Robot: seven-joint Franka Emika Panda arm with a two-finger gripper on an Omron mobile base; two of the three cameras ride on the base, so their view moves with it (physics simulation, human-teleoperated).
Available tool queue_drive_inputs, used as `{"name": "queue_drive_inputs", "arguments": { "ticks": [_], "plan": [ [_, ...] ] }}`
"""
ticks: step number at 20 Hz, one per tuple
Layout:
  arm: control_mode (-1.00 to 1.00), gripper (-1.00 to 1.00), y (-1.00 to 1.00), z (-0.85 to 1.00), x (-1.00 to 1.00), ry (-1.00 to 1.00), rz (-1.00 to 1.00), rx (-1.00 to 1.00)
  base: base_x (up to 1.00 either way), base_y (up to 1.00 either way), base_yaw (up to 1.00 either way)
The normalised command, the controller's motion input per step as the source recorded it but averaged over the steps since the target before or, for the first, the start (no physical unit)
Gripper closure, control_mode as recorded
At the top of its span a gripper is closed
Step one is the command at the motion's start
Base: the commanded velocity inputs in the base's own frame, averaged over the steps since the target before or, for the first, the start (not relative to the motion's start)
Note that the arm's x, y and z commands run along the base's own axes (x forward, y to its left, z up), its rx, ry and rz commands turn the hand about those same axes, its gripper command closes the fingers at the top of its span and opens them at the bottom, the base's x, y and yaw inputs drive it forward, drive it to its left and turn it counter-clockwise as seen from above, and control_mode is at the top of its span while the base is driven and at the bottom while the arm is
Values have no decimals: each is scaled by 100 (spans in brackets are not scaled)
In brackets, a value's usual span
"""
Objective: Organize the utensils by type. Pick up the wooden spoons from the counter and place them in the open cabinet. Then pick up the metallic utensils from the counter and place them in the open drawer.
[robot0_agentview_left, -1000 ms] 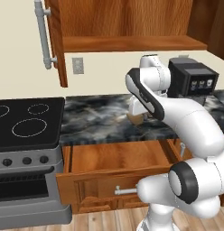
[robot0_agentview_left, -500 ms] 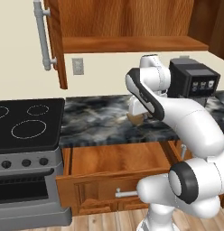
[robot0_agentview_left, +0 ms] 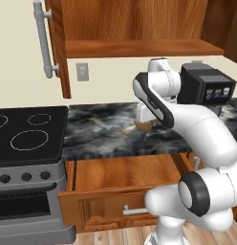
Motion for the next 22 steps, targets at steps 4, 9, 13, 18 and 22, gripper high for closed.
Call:
{"name": "queue_drive_inputs", "arguments": {
  "ticks": [4, 9, 13, 18, 22],
  "plan": [
    [100, 100, 0, 0, 0, 0, 0, 0, 33, 0, 0],
    [100, 100, 0, 0, 0, 0, 0, 0, 18, 0, 0],
    [100, 100, 0, 0, 0, 0, 0, 0, 2, 0, 0],
    [100, 100, 0, 0, 0, 0, 0, 0, 29, 0, 0],
    [100, 100, 0, 0, 0, 0, 0, 0, 44, 0, 0]
  ]
}}
